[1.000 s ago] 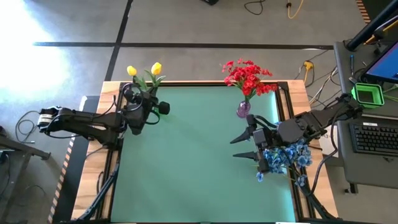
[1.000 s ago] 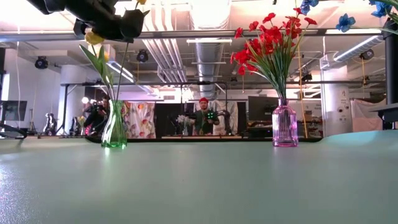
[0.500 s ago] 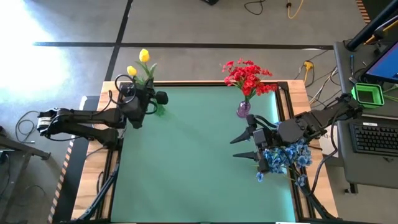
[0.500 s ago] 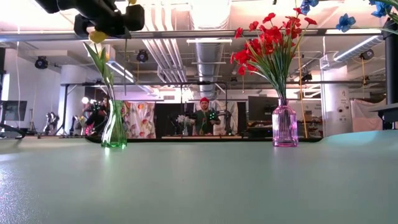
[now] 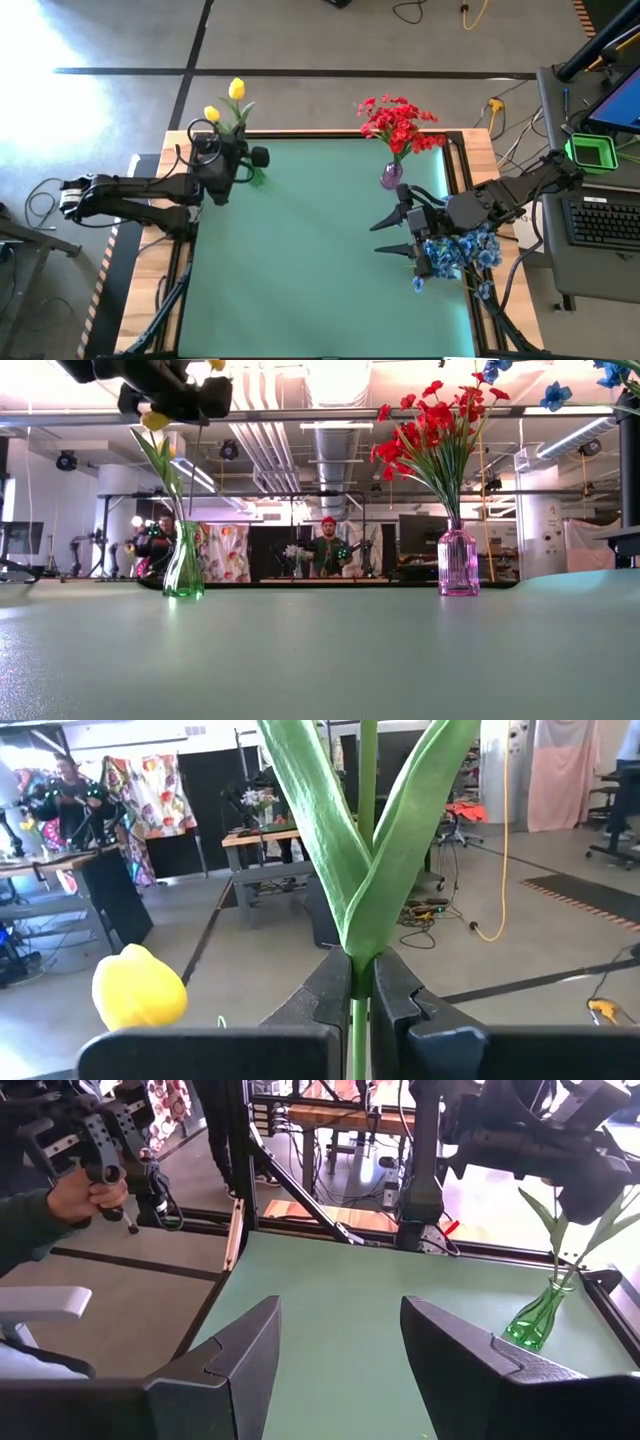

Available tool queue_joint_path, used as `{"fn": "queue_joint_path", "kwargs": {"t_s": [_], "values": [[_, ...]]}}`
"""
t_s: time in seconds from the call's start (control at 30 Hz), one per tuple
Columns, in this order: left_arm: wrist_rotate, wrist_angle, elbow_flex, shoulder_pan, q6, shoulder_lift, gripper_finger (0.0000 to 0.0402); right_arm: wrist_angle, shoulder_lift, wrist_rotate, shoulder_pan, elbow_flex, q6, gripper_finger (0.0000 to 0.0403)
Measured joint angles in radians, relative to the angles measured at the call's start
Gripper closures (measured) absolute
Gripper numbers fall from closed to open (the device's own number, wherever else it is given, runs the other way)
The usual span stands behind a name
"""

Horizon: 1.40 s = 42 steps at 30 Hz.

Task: Sort flowers into vase by color
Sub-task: Put the yellow tulip into the green vase

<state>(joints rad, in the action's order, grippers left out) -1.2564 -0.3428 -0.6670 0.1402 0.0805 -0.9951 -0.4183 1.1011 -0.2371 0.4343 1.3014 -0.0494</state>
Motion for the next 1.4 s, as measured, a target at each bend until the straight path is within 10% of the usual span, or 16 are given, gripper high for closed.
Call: {"fn": "queue_joint_path", "kwargs": {"t_s": [1.0, 1.4], "values": [[-0.044, 0.079, 0.002, 0.033, -0.152, -0.055, 0.0400, -0.042, 0.000, 0.000, 0.000, 0.000, -0.003, 0.0204], [-0.041, 0.169, 0.002, 0.028, -0.311, -0.055, 0.0328, -0.042, 0.000, 0.000, 0.000, 0.000, -0.022, 0.0204]]}}
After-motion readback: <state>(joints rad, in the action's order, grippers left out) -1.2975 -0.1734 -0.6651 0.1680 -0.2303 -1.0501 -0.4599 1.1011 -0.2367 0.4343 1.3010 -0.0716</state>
